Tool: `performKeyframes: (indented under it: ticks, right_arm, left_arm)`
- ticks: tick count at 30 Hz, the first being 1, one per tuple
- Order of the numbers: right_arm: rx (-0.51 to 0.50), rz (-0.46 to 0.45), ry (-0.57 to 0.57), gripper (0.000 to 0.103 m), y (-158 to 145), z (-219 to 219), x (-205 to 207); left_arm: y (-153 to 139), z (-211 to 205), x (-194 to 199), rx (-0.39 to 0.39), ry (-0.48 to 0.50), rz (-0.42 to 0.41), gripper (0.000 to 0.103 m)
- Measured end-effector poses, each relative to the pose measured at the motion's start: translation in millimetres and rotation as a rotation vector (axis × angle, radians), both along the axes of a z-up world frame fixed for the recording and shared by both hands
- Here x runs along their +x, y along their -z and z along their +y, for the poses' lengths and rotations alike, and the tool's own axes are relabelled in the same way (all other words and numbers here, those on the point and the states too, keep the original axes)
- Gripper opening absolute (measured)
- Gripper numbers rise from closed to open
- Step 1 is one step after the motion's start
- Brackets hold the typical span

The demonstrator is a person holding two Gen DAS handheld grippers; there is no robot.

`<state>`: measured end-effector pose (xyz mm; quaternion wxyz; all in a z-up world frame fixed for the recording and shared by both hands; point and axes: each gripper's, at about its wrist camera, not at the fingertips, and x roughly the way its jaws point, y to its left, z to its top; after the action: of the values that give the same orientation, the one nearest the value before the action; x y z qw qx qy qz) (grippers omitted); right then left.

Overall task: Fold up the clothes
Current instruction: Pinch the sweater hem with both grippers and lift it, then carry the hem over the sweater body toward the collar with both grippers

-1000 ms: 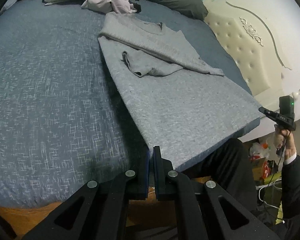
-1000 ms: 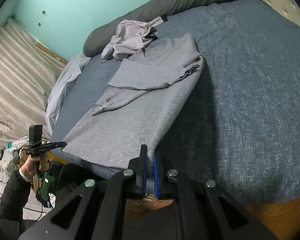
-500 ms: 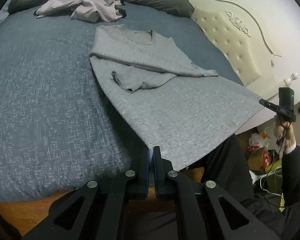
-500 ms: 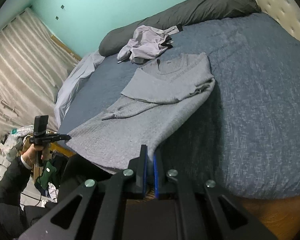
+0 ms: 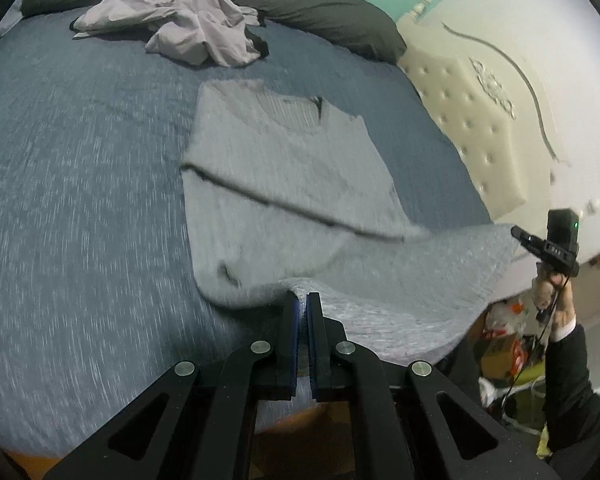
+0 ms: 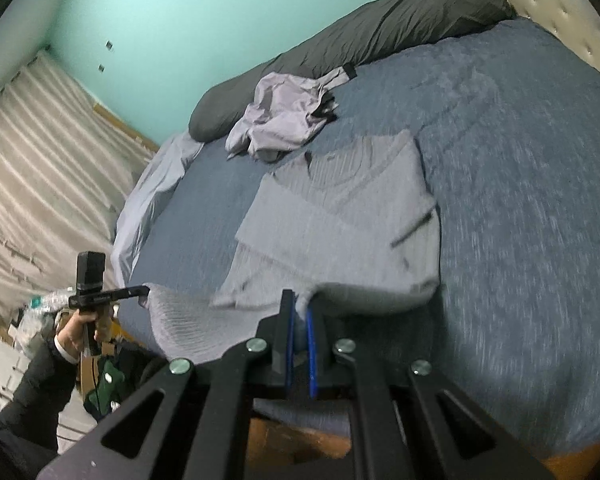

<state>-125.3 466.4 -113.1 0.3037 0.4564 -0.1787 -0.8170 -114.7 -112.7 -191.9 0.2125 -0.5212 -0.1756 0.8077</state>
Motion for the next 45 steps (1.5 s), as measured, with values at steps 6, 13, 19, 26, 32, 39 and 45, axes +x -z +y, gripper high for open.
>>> performKeyframes:
  ticks: [6,13,19,26,32,39,45]
  right_arm:
    - [0.011,-0.026,0.040,0.005,7,-6,-85]
    - [0.038,-0.062,0.082,0.005,23,-18,-188]
    - [0.067,-0.091,0.105,0.005,47,-26,-260]
    - [0.096,-0.128,0.145,0.005,85,-35,-326]
    - [0.137,-0.180,0.169,0.005,131,-41,-353]
    - [0.079,-0.190,0.267,0.008,140,-23,-352]
    - [0.016,-0.193,0.359,0.027,144,-4,-348]
  left_arm:
    - [8,-29,-81,0.047,-0.068,-0.010,0.003]
    - [26,-52,-181,0.088,-0.118,-0.024,0.003]
    - [54,-63,-251,0.106,-0.147,-0.059,0.003]
    - [91,-69,-310,0.127,-0.184,-0.094,0.004]
    - [142,-68,-337,0.136,-0.208,-0.170,0.004]
    - [170,-79,-335,0.155,-0.271,-0.181,0.011]
    - [144,-96,-323,0.174,-0.310,-0.100,0.013]
